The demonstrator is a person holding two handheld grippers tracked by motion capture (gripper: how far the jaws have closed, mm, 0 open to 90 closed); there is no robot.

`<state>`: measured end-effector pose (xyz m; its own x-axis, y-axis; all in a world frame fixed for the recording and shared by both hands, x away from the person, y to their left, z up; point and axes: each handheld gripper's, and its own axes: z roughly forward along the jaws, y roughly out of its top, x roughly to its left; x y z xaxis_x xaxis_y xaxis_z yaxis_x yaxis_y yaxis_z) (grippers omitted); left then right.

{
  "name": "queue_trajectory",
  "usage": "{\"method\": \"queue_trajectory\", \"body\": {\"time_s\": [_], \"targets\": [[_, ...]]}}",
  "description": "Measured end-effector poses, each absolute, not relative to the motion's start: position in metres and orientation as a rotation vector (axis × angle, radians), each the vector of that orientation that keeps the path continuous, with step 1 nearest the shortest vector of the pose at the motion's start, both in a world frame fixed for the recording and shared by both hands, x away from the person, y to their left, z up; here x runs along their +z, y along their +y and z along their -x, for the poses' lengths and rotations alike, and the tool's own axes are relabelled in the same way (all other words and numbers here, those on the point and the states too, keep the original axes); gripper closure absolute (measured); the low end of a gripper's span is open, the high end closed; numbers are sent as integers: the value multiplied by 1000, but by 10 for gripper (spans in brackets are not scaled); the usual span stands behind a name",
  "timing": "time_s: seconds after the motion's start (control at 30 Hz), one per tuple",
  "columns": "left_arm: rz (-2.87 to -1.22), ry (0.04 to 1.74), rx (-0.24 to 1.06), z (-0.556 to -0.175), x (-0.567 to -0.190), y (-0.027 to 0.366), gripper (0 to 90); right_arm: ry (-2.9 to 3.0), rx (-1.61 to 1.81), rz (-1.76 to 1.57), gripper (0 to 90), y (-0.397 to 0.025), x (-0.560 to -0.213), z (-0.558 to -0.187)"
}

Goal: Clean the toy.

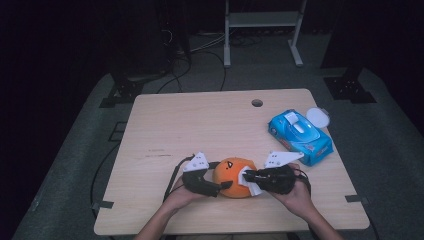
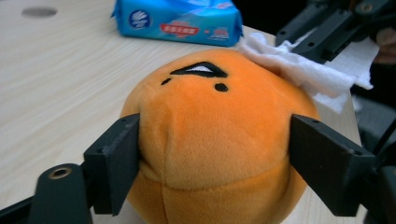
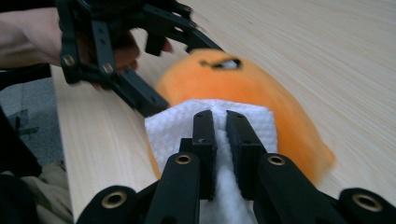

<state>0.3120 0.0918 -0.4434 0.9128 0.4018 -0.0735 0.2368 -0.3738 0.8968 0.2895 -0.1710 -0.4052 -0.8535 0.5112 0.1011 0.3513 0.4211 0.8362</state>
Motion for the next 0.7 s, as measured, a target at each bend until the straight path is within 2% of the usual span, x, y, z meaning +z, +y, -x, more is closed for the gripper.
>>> {"method": "queue_trajectory", "body": {"time_s": [0.13, 0.3, 0.4, 0.57, 0.7], "targets": [[-1974, 466, 186, -312, -444, 94, 203, 2495, 1386, -741, 821, -170, -404, -291], [-1925, 587, 101, -320, -446, 94, 80, 2491, 1394, -813, 821, -180, -409, -296], [-1929, 588, 108, -318, -446, 91, 102, 2507, 1402, -788, 820, -174, -408, -291], [-1988, 454, 197, -309, -443, 87, 185, 2501, 1412, -732, 820, -167, -401, -287], [-2013, 397, 213, -306, -444, 87, 189, 2441, 1368, -788, 820, -179, -401, -297]]}}
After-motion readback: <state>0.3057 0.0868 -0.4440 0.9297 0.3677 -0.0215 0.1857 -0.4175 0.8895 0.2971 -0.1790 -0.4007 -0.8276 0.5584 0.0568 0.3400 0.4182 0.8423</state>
